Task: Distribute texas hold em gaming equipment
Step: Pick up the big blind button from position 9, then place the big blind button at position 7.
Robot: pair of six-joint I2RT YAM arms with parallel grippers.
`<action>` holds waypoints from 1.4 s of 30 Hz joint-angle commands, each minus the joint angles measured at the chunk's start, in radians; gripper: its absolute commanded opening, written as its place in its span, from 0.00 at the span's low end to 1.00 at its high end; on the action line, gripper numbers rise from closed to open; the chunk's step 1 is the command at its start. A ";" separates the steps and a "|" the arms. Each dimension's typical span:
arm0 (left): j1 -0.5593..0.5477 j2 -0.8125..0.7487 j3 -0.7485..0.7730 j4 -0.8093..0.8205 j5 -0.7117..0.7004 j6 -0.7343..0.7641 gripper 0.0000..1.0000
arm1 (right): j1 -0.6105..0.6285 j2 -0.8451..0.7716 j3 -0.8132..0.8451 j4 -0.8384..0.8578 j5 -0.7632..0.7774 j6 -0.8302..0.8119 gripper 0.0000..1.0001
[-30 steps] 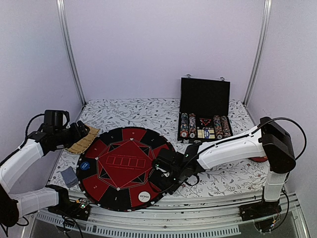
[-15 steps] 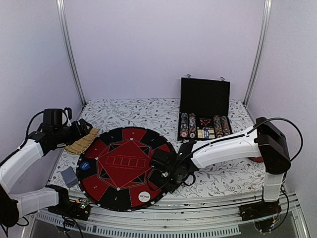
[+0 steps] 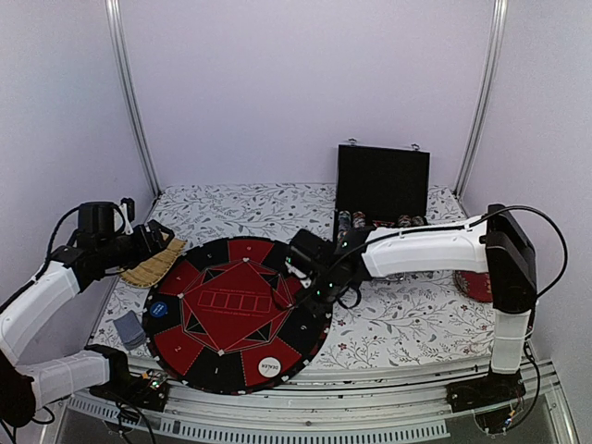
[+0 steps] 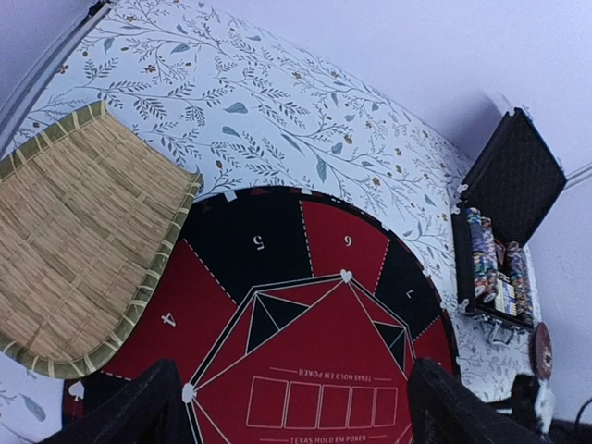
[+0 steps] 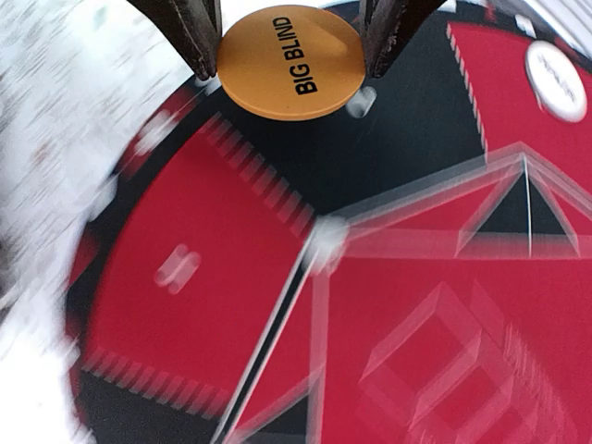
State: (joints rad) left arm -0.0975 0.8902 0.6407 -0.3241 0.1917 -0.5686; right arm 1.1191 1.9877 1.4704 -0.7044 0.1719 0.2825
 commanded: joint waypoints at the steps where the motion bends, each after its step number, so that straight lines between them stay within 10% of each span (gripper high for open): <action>1: -0.005 -0.005 -0.006 0.043 0.029 0.000 0.87 | -0.115 0.044 0.116 0.126 -0.012 -0.128 0.34; 30: -0.006 0.028 -0.019 0.056 0.033 0.030 0.87 | -0.300 0.493 0.487 0.146 -0.012 -0.245 0.34; 42: -0.008 0.015 0.080 -0.214 -0.074 0.048 0.87 | -0.290 0.396 0.483 0.134 -0.058 -0.259 1.00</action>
State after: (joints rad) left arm -0.0978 0.9146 0.6472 -0.3679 0.1993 -0.5442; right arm 0.8261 2.4252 1.9575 -0.5388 0.1390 0.0402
